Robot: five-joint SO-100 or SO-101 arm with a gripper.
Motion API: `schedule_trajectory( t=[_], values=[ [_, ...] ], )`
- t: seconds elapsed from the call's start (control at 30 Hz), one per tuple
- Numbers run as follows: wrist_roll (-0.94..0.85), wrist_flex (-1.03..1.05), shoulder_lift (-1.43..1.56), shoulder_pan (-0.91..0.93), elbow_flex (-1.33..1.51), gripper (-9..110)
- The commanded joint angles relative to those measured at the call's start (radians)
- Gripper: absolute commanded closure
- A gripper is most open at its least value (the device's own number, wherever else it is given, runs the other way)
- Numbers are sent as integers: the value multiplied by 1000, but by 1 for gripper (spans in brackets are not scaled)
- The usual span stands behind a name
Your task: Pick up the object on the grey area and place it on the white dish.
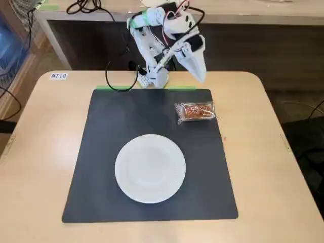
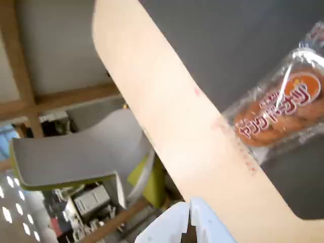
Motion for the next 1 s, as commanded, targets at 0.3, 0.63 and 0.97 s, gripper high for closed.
schedule_trajectory(
  t=[0.3, 0.63, 0.97],
  values=[
    [221, 216, -503, -118, -288, 102],
    [664, 238, -560, -127, -290, 75],
    [857, 215, -664, -190, -357, 54]
  ],
)
